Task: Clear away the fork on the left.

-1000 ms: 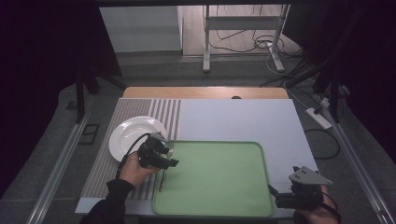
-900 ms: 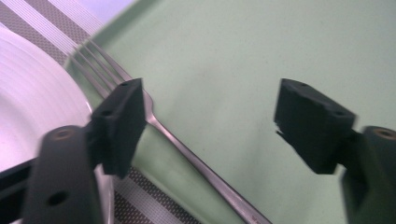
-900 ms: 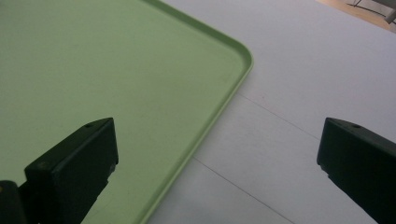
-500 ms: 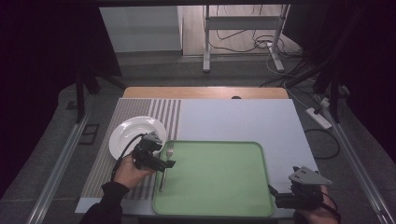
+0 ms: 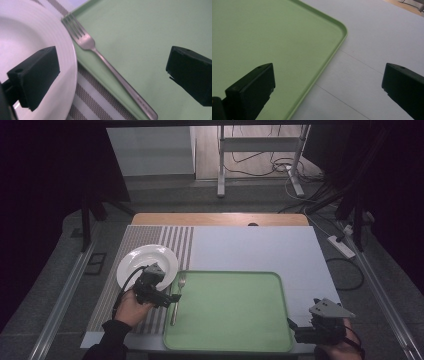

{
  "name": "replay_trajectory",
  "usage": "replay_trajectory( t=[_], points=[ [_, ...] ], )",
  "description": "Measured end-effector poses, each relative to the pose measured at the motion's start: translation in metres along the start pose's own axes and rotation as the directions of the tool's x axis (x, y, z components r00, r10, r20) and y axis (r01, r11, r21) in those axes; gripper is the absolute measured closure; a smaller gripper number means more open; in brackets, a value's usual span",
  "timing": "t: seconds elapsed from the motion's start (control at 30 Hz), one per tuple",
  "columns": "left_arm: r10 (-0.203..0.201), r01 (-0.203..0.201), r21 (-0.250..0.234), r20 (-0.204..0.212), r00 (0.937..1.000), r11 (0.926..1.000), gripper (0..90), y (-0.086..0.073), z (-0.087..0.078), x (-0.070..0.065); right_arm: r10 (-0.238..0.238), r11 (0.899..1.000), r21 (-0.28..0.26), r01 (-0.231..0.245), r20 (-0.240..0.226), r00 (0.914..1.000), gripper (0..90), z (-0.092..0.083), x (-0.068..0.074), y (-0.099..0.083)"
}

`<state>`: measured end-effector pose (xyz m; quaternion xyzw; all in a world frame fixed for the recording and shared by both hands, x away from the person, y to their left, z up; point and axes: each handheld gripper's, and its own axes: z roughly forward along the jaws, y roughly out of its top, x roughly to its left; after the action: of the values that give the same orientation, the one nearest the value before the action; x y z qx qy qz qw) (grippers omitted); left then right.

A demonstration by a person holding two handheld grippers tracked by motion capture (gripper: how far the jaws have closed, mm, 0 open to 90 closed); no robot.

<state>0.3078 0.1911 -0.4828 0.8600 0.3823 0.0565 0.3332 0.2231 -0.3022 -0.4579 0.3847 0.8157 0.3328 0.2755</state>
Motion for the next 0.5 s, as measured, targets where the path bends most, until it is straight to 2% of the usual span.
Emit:
replay_trajectory(
  t=[0.5],
  points=[
    [-0.039,0.039,-0.051,0.004,0.9992,0.9979,0.0,-0.020,-0.018,0.002,0.001,1.000,0.004,-0.001,0.000,1.0000,0.0,0.000,0.000,0.000]
  ],
)
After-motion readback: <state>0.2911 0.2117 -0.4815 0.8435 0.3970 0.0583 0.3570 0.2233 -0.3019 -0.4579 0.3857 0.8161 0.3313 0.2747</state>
